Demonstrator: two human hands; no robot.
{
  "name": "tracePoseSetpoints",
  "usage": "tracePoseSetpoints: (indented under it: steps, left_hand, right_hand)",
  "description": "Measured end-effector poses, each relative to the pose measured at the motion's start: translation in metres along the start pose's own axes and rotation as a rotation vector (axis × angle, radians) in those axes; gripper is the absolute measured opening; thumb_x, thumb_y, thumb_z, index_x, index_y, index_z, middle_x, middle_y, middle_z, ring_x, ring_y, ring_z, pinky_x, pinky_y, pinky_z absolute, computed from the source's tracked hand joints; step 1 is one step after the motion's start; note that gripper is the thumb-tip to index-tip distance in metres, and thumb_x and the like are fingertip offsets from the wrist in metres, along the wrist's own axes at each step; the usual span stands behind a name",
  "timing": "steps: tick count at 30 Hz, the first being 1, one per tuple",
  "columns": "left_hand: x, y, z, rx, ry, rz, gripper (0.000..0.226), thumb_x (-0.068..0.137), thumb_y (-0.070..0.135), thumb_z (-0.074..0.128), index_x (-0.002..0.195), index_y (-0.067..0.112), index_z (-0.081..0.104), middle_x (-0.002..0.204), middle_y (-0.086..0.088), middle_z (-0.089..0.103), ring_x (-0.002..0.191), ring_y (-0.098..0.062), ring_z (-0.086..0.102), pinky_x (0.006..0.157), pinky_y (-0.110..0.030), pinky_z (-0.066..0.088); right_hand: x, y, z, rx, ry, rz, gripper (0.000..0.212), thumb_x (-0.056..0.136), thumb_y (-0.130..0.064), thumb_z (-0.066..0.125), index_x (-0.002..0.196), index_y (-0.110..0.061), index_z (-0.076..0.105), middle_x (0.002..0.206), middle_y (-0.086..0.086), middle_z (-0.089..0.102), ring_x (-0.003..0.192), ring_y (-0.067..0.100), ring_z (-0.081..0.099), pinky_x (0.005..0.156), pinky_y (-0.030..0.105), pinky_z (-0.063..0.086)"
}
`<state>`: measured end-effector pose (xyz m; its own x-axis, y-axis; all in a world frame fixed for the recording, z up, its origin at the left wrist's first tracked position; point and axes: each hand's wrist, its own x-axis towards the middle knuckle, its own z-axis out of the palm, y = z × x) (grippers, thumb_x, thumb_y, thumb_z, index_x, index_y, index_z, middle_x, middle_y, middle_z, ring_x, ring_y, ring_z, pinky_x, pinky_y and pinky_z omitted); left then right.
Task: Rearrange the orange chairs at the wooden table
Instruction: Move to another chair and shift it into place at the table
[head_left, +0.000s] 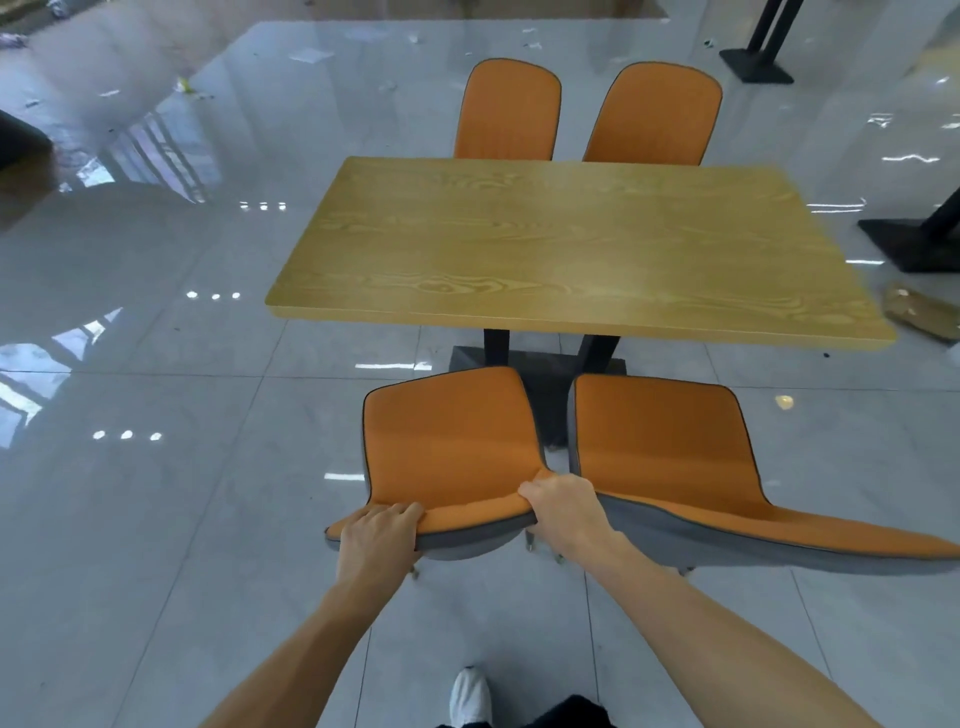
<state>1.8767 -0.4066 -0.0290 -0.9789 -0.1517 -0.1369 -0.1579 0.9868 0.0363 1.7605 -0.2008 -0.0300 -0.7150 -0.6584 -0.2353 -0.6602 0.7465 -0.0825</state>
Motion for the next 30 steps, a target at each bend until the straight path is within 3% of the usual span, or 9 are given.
tracePoseSetpoints:
  steps: [3, 6, 8, 10, 13, 19, 23, 26, 30]
  left_hand:
    - [0.002, -0.007, 0.003, -0.022, -0.012, 0.035, 0.04, 0.032, 0.012, 0.088, 0.056, 0.023, 0.057, 0.043, 0.007, 0.053, 0.037, -0.016, 0.051, 0.041, -0.02, 0.021]
    - [0.003, -0.02, 0.004, -0.046, -0.037, 0.064, 0.04, 0.034, 0.016, 0.09, 0.058, 0.023, 0.059, 0.047, 0.008, 0.056, 0.037, -0.015, 0.052, 0.039, -0.019, 0.023]
    - [0.006, -0.027, 0.002, -0.042, -0.025, 0.081, 0.039, 0.037, 0.019, 0.09, 0.059, 0.024, 0.059, 0.049, 0.008, 0.057, 0.038, -0.015, 0.052, 0.041, -0.017, 0.018]
    - [0.012, -0.032, -0.001, -0.042, 0.009, 0.095, 0.038, 0.037, 0.018, 0.089, 0.059, 0.023, 0.059, 0.05, 0.008, 0.058, 0.04, -0.016, 0.054, 0.043, -0.016, 0.014]
    - [0.024, -0.031, -0.006, -0.048, 0.042, 0.13, 0.038, 0.033, 0.012, 0.088, 0.058, 0.022, 0.06, 0.049, 0.007, 0.058, 0.042, -0.017, 0.055, 0.045, -0.019, 0.027]
    - [0.044, -0.014, -0.011, -0.04, 0.092, 0.215, 0.04, 0.03, 0.006, 0.085, 0.054, 0.023, 0.058, 0.045, 0.008, 0.055, 0.04, -0.016, 0.052, 0.048, -0.021, 0.023]
    - [0.046, -0.015, -0.004, -0.047, 0.092, 0.212, 0.04, 0.032, 0.005, 0.087, 0.055, 0.022, 0.059, 0.047, 0.007, 0.056, 0.041, -0.018, 0.054, 0.043, -0.024, 0.036]
    - [0.047, -0.014, -0.005, -0.039, 0.086, 0.22, 0.041, 0.032, 0.011, 0.09, 0.057, 0.024, 0.06, 0.049, 0.007, 0.06, 0.043, -0.017, 0.058, 0.044, -0.027, 0.045]
    - [0.044, -0.016, -0.005, -0.011, 0.051, 0.211, 0.041, 0.034, 0.012, 0.09, 0.058, 0.024, 0.059, 0.049, 0.008, 0.059, 0.045, -0.017, 0.057, 0.044, -0.028, 0.044]
  right_hand:
    - [-0.001, -0.004, 0.003, -0.009, -0.02, 0.007, 0.027, 0.052, -0.018, 0.083, 0.061, -0.015, 0.057, 0.052, 0.003, 0.06, 0.045, 0.023, 0.056, 0.047, 0.03, 0.051]
    - [-0.007, -0.015, 0.0, 0.036, 0.023, 0.032, 0.04, 0.022, -0.023, 0.086, 0.042, -0.022, 0.05, 0.034, -0.006, 0.046, 0.028, 0.012, 0.044, 0.037, 0.012, 0.026]
    - [-0.009, -0.021, 0.0, 0.038, 0.062, 0.063, 0.042, 0.018, -0.028, 0.086, 0.039, -0.024, 0.05, 0.03, -0.009, 0.042, 0.026, 0.008, 0.041, 0.039, 0.014, 0.015]
    - [-0.008, -0.025, 0.001, 0.06, 0.043, 0.072, 0.045, 0.018, -0.037, 0.089, 0.04, -0.025, 0.051, 0.03, -0.009, 0.043, 0.026, 0.008, 0.041, 0.04, 0.015, 0.013]
    - [-0.005, -0.023, 0.004, 0.086, 0.029, 0.109, 0.049, 0.015, -0.039, 0.09, 0.041, -0.025, 0.052, 0.03, -0.009, 0.043, 0.024, 0.009, 0.04, 0.04, 0.013, 0.007]
    - [-0.006, -0.005, 0.003, 0.114, 0.055, 0.153, 0.047, 0.014, -0.031, 0.089, 0.042, -0.023, 0.052, 0.032, -0.007, 0.043, 0.026, 0.01, 0.039, 0.036, 0.014, 0.017]
    - [-0.004, -0.003, 0.005, 0.093, 0.055, 0.131, 0.045, 0.019, -0.025, 0.088, 0.043, -0.023, 0.051, 0.034, -0.007, 0.044, 0.027, 0.011, 0.041, 0.033, 0.017, 0.02]
    - [-0.004, 0.002, 0.01, 0.045, 0.075, 0.089, 0.045, 0.025, -0.032, 0.09, 0.049, -0.023, 0.054, 0.039, -0.007, 0.049, 0.032, 0.012, 0.046, 0.032, 0.017, 0.029]
    - [-0.005, 0.0, 0.012, 0.047, 0.083, 0.081, 0.046, 0.031, -0.035, 0.092, 0.061, -0.021, 0.06, 0.05, -0.008, 0.058, 0.043, 0.014, 0.055, 0.039, 0.022, 0.042]
